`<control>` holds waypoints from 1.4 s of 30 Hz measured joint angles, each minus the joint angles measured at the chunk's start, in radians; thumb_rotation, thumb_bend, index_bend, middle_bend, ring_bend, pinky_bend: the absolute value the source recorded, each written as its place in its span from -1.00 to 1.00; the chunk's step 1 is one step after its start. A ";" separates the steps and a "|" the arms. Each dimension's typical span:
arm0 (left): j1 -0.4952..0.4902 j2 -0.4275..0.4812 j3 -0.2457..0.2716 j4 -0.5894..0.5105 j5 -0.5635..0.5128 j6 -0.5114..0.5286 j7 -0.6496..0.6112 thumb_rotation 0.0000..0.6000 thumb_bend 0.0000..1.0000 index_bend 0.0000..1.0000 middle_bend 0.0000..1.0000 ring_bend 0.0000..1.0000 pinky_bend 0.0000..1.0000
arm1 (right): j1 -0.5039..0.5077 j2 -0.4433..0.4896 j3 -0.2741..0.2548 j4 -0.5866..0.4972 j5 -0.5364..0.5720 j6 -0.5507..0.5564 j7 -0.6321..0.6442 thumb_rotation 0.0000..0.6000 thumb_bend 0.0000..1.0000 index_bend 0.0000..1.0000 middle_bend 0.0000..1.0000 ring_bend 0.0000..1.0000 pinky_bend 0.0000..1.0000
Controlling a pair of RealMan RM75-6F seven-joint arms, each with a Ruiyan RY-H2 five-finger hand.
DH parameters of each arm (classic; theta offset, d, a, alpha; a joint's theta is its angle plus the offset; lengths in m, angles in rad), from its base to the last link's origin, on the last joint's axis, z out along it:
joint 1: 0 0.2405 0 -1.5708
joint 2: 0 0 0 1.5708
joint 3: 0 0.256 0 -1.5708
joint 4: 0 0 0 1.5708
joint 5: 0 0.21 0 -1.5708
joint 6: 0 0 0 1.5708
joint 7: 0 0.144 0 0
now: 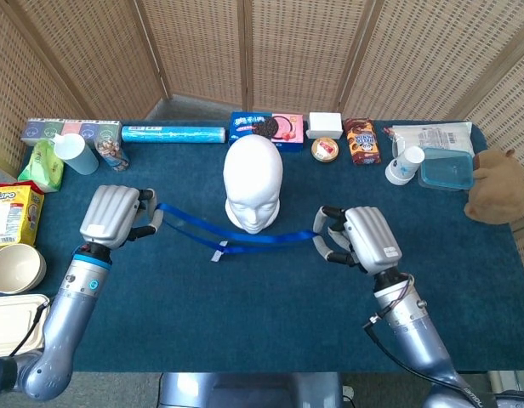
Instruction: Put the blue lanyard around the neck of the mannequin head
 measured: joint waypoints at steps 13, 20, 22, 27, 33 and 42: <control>-0.057 0.016 -0.089 0.033 -0.119 -0.032 -0.014 0.44 0.02 0.39 1.00 1.00 1.00 | 0.091 0.081 0.107 0.066 0.156 -0.073 0.013 1.00 0.04 0.33 1.00 1.00 1.00; -0.103 -0.003 -0.124 0.075 -0.206 -0.054 -0.012 0.43 0.02 0.39 1.00 1.00 1.00 | 0.153 0.093 0.137 0.158 0.240 -0.133 0.027 1.00 0.04 0.34 1.00 1.00 1.00; -0.119 -0.011 -0.134 0.093 -0.236 -0.062 -0.011 0.43 0.02 0.39 1.00 1.00 1.00 | 0.176 0.093 0.144 0.185 0.264 -0.155 0.032 1.00 0.04 0.34 1.00 1.00 1.00; -0.157 -0.034 -0.155 0.142 -0.298 -0.078 -0.010 0.44 0.02 0.39 1.00 1.00 1.00 | 0.231 0.084 0.159 0.240 0.312 -0.195 0.039 1.00 0.05 0.34 1.00 1.00 1.00; -0.190 -0.060 -0.180 0.197 -0.344 -0.091 -0.027 0.43 0.02 0.39 1.00 1.00 1.00 | 0.305 0.068 0.173 0.305 0.371 -0.222 0.020 1.00 0.05 0.34 1.00 1.00 1.00; -0.213 -0.075 -0.191 0.259 -0.402 -0.113 -0.043 0.44 0.02 0.39 1.00 1.00 1.00 | 0.374 0.061 0.182 0.393 0.455 -0.234 -0.017 1.00 0.05 0.35 1.00 1.00 1.00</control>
